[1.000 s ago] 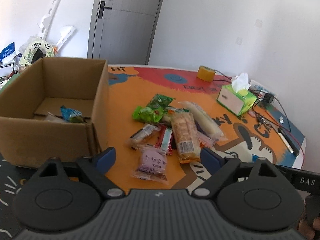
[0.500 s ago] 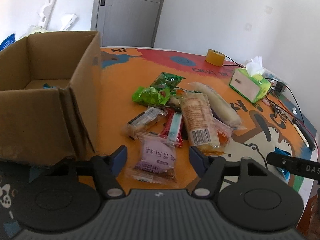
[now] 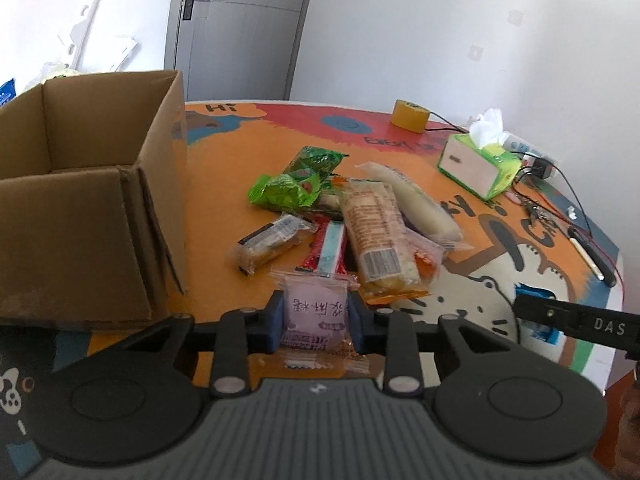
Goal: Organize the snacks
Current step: 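Grasp the pink-labelled pack with the left gripper while the right grasps a blue candy, then carry both snacks into the cardboard box and open both grippers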
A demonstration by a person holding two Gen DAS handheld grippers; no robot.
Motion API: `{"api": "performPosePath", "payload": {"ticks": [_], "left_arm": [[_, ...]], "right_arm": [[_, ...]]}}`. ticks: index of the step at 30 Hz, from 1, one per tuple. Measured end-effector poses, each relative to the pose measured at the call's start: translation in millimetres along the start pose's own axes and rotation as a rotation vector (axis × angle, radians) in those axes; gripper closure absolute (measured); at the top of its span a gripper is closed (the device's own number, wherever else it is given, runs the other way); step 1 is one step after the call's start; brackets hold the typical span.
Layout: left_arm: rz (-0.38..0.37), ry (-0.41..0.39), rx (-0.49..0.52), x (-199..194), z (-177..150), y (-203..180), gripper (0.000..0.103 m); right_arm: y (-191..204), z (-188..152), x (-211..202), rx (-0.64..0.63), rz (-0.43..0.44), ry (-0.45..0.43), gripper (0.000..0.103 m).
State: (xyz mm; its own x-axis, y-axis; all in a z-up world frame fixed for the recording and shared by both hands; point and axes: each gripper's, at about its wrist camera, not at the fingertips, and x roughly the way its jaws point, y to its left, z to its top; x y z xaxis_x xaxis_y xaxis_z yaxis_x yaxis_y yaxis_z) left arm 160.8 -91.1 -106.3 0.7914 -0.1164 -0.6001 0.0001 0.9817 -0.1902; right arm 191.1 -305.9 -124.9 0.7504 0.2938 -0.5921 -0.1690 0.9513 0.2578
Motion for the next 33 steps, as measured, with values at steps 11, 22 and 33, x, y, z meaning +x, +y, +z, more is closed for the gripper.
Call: {"api": "performPosePath", "payload": {"ticks": [11, 22, 33], "left_arm": [[-0.038, -0.082, 0.005, -46, 12, -3, 0.072], [-0.020, -0.193, -0.016, -91, 26, 9, 0.072], [0.013, -0.271, -0.039, -123, 34, 30, 0.072]], "right_arm": [[25, 11, -25, -0.018, 0.081, -0.078, 0.071], [62, 25, -50, -0.075, 0.160, -0.159, 0.072], [97, 35, -59, -0.093, 0.244, -0.198, 0.073]]}}
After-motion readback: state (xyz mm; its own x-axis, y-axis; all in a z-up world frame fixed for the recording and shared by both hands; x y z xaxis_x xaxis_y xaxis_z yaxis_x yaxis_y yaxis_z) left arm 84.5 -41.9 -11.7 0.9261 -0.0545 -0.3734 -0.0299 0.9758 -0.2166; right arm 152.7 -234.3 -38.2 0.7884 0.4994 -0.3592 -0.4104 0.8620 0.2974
